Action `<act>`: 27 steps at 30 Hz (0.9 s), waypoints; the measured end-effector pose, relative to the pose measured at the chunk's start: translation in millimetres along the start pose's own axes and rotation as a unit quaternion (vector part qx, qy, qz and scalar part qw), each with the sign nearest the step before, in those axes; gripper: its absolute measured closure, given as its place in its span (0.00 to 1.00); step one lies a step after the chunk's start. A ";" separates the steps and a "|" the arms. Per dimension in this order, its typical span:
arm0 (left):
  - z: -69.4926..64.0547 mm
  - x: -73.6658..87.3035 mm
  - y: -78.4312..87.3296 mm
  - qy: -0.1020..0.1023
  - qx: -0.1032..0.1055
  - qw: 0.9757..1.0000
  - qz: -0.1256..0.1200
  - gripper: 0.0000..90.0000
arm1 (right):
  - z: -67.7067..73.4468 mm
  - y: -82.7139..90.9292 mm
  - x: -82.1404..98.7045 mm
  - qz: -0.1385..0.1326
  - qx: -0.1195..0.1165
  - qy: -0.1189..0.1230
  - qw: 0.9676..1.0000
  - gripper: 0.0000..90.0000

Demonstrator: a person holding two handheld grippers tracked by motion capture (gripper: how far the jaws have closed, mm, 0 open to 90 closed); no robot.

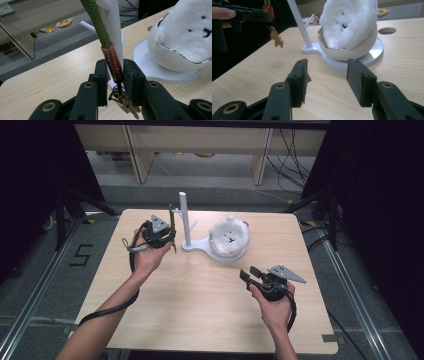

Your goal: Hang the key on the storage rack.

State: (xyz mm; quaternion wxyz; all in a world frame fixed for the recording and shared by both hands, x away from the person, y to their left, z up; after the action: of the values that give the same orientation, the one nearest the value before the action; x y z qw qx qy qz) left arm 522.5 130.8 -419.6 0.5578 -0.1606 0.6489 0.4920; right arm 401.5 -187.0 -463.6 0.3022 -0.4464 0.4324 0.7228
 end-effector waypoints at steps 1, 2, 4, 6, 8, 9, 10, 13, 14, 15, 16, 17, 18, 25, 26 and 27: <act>0.0 0.0 0.0 0.000 0.000 1.000 0.000 0.81 | 0.0 0.0 0.0 0.000 0.000 0.000 1.000 0.58; -1.2 -0.5 0.1 -0.002 -0.004 1.000 0.000 0.81 | 0.6 0.3 0.0 0.002 -0.001 -0.004 1.000 0.58; -1.6 -0.7 0.2 -0.005 -0.006 1.000 0.001 0.80 | 0.4 0.2 0.1 0.001 -0.001 -0.003 1.000 0.58; -2.1 -1.1 0.7 -0.016 -0.011 1.000 0.007 0.80 | 1.0 1.1 0.0 0.005 -0.001 -0.008 1.000 0.58; -2.3 -1.6 0.7 -0.019 -0.012 1.000 0.007 0.79 | 3.3 2.2 1.3 0.016 0.000 -0.025 1.000 0.58; -2.7 -2.0 0.4 -0.016 -0.011 1.000 0.002 0.79 | 4.0 2.1 1.4 0.016 -0.003 -0.028 0.999 0.58; -2.7 -2.0 0.4 -0.016 -0.011 1.000 0.002 0.79 | 4.0 2.1 1.4 0.016 -0.003 -0.028 0.999 0.58; -3.5 -7.7 2.0 -0.031 -0.009 0.999 -0.004 0.79 | 4.3 1.5 2.0 0.017 -0.007 -0.032 0.999 0.58; -4.2 -8.4 2.1 -0.030 -0.008 1.000 -0.002 0.80 | 3.9 0.9 2.2 0.015 -0.005 -0.029 0.999 0.58; -4.2 -8.4 2.1 -0.030 -0.008 1.000 -0.002 0.80 | 3.9 0.8 2.3 0.015 -0.005 -0.028 0.999 0.58; -5.4 -8.8 0.3 -0.024 -0.004 1.000 -0.003 0.80 | 4.0 0.7 2.3 0.015 -0.005 -0.028 0.999 0.58; -5.6 -8.6 -0.5 -0.023 -0.002 1.000 -0.006 0.79 | 4.0 0.7 2.4 0.016 -0.005 -0.028 0.999 0.58; -5.6 -8.1 -1.2 -0.025 0.002 1.000 -0.007 0.79 | 4.1 0.8 2.3 0.015 -0.005 -0.028 0.999 0.58; -5.1 -6.4 1.8 0.003 0.011 1.000 -0.010 0.76 | 0.9 1.4 1.0 0.009 -0.003 -0.015 1.000 0.58; -4.8 -5.8 2.6 0.003 0.013 1.000 -0.009 0.75 | 0.8 1.3 1.1 0.009 -0.004 -0.015 1.000 0.58; -4.5 -5.9 2.1 -0.001 0.020 1.000 -0.014 0.75 | 0.7 1.8 1.4 0.011 -0.003 -0.015 1.000 0.58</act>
State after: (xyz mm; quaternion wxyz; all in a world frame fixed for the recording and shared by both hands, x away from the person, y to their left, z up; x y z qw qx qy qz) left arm 520.2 126.2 -413.9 0.5679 -0.1580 0.6558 0.4716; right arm 399.2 -187.0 -464.1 0.2994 -0.4312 0.4309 0.7340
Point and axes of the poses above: each handheld gripper's, and its own axes: y roughly backward along the jaws, x roughly out of its underside, z roughly to its left, the point moved 4 cm from there along -y, roughly forward along the jaws, and after that the axes turned 7 degrees about x, right-handed, at the moved point
